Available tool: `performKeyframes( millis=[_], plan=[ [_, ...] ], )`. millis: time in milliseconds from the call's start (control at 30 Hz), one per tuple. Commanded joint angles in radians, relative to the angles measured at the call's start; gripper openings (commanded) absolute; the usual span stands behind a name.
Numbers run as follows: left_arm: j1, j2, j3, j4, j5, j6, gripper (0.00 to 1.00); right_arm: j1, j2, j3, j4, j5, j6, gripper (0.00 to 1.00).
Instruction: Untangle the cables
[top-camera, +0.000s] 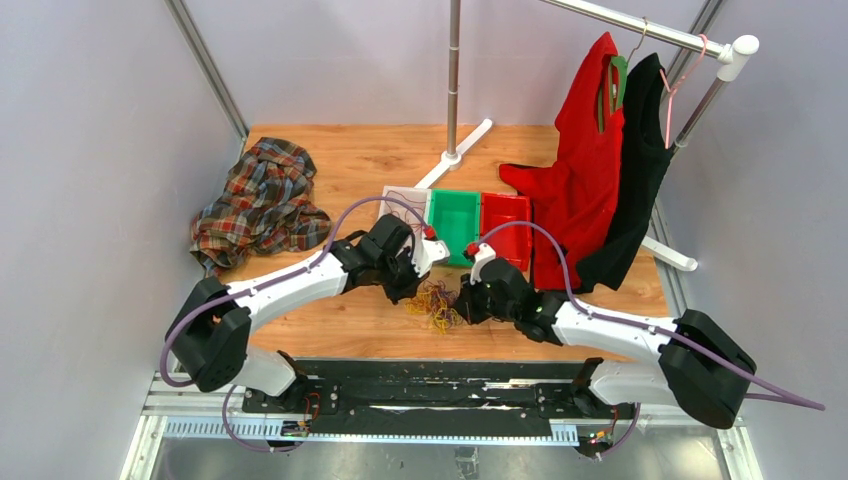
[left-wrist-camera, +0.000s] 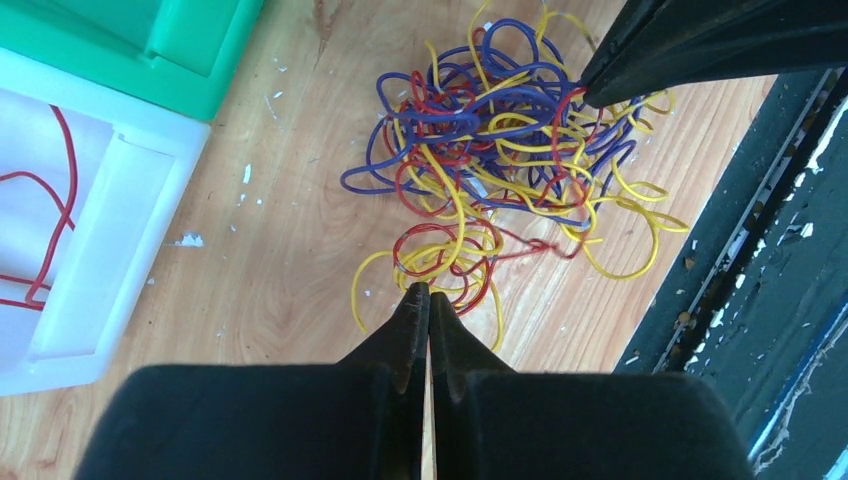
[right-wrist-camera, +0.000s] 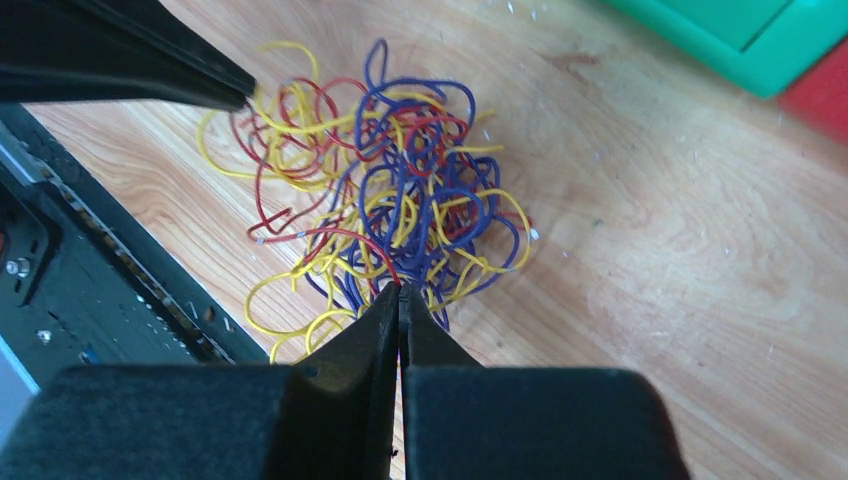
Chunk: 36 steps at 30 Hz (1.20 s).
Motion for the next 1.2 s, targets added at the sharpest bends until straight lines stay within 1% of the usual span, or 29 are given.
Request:
performKeyframes(
  millis=[0, 167, 267, 333, 400, 433, 500, 600, 667, 833, 900, 1033, 1100, 1167],
  plan=[
    [-0.005, -0.061, 0.050, -0.027, 0.015, -0.009, 0.01, -0.011, -0.019, -0.057, 0.008, 0.033, -0.005, 0.01],
    [-0.003, -0.116, 0.145, -0.160, 0.005, 0.000, 0.01, -0.011, -0.084, -0.126, 0.015, 0.100, -0.007, 0.01],
    [-0.002, -0.137, 0.207, -0.221, 0.015, -0.012, 0.01, -0.011, -0.141, -0.133, -0.014, 0.130, -0.022, 0.01],
    [0.000, -0.144, 0.243, -0.253, 0.043, -0.034, 0.01, -0.011, -0.192, -0.120, -0.060, 0.151, -0.035, 0.01],
    [0.000, -0.150, 0.248, -0.269, 0.108, -0.048, 0.01, -0.011, -0.224, -0.111, -0.078, 0.157, -0.046, 0.01],
    [-0.001, -0.152, 0.234, -0.260, 0.140, -0.056, 0.04, -0.011, -0.231, -0.108, -0.079, 0.156, -0.049, 0.01],
    [-0.007, -0.147, 0.185, -0.219, 0.157, -0.080, 0.21, -0.011, -0.225, -0.099, -0.082, 0.155, -0.047, 0.01],
    [-0.018, -0.118, 0.119, -0.175, 0.147, -0.075, 0.43, -0.011, -0.187, -0.093, -0.091, 0.152, -0.035, 0.00],
    [-0.021, -0.087, 0.093, -0.164, 0.143, -0.071, 0.47, -0.011, -0.169, -0.099, -0.083, 0.153, -0.021, 0.01],
    [-0.047, -0.037, 0.045, -0.150, 0.146, -0.059, 0.50, -0.010, -0.165, -0.117, -0.063, 0.160, -0.002, 0.00],
    [-0.065, -0.029, 0.036, -0.139, 0.165, -0.069, 0.50, -0.011, -0.163, -0.115, -0.063, 0.166, -0.002, 0.01],
    [-0.117, -0.019, 0.020, -0.125, 0.195, -0.081, 0.53, -0.011, -0.150, -0.115, -0.063, 0.168, 0.005, 0.01],
    [-0.145, -0.015, 0.010, -0.092, 0.163, -0.087, 0.54, -0.011, -0.147, -0.121, -0.056, 0.170, 0.010, 0.00],
    [-0.149, -0.004, 0.025, -0.068, 0.120, -0.094, 0.52, -0.010, -0.145, -0.128, -0.050, 0.173, 0.018, 0.01]
  ],
)
